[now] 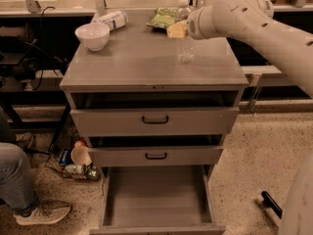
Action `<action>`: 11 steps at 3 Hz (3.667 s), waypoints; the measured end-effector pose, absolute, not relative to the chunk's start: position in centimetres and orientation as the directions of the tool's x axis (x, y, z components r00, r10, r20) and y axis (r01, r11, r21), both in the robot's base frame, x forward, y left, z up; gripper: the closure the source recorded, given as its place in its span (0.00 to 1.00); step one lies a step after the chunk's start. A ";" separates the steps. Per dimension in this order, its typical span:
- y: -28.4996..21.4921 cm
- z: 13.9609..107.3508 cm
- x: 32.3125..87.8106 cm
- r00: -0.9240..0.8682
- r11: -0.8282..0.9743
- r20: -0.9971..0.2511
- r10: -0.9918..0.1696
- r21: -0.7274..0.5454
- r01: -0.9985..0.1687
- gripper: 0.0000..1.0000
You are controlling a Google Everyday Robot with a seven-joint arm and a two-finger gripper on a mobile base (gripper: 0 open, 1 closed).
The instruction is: Place water bottle into bottom drawer
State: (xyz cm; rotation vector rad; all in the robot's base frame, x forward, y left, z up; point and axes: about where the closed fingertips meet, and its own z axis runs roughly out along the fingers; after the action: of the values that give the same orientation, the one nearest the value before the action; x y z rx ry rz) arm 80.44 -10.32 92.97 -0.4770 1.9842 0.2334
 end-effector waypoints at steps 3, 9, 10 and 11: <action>-11.8 95.8 77.8 -0.309 0.865 -0.930 -0.197 -0.017 -0.502 1.00; -15.9 97.1 60.3 -0.266 0.544 -0.729 -0.630 -0.169 -0.822 1.00; -15.3 94.1 57.3 -0.278 0.493 -0.649 -0.708 -0.172 -0.853 1.00; -13.6 87.7 54.4 -0.307 0.443 -0.569 -0.762 -0.113 -0.890 1.00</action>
Offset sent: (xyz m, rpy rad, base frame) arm -0.0117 -0.0095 0.0157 0.0463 -0.0533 0.0293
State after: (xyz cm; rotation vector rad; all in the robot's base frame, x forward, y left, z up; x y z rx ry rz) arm 54.41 -13.60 87.73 -1.3805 2.1433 0.3004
